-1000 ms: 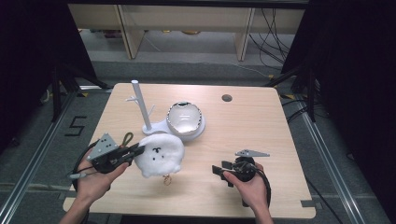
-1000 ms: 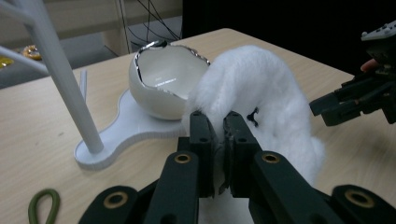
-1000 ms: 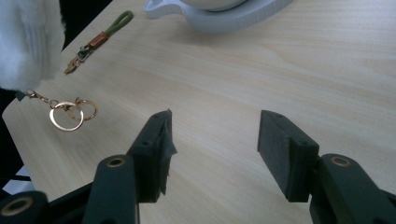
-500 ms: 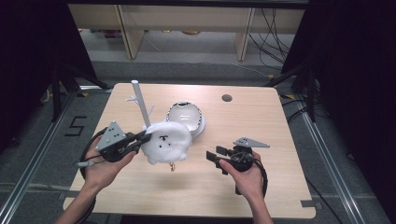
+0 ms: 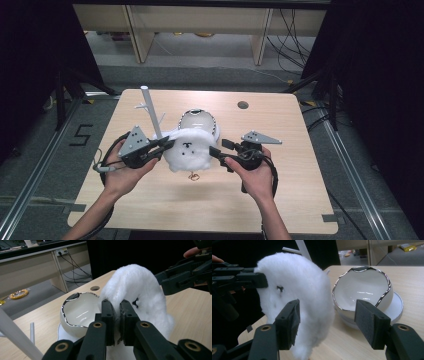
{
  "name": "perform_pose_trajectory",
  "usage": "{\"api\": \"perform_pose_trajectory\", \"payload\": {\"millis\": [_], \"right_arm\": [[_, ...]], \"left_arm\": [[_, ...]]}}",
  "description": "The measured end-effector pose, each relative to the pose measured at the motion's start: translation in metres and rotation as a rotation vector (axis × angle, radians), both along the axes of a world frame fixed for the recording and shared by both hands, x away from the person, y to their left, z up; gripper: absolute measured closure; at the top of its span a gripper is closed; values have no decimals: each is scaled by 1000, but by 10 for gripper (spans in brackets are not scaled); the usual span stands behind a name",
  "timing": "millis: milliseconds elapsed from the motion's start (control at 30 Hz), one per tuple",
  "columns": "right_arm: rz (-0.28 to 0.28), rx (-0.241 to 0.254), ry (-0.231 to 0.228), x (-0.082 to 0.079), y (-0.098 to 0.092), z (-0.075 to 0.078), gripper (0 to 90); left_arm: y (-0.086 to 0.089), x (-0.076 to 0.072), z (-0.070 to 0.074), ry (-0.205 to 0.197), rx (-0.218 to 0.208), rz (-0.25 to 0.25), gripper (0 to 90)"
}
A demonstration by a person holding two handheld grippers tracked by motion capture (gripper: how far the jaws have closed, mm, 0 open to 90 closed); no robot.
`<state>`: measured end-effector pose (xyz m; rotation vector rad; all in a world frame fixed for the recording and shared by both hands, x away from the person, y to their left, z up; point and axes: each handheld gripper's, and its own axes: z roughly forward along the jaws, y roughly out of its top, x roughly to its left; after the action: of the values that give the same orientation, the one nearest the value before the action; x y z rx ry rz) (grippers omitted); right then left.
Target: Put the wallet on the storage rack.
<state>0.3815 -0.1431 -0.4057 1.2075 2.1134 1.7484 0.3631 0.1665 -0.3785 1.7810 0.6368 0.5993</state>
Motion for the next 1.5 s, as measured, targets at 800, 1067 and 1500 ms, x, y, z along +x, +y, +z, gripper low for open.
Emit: {"api": "perform_pose_trajectory", "payload": {"millis": [800, 1067, 1500], "right_arm": [[68, -82, -133, 6, 11, 13, 778], [52, -84, -179, 11, 10, 21, 783], [16, -89, -177, 26, 11, 24, 783]], "left_arm": [[-4, 4, 1, -70, -38, -17, 754], [14, -4, -4, -105, -115, 39, 457], [57, -42, -55, -62, -131, 143, 371]]}}
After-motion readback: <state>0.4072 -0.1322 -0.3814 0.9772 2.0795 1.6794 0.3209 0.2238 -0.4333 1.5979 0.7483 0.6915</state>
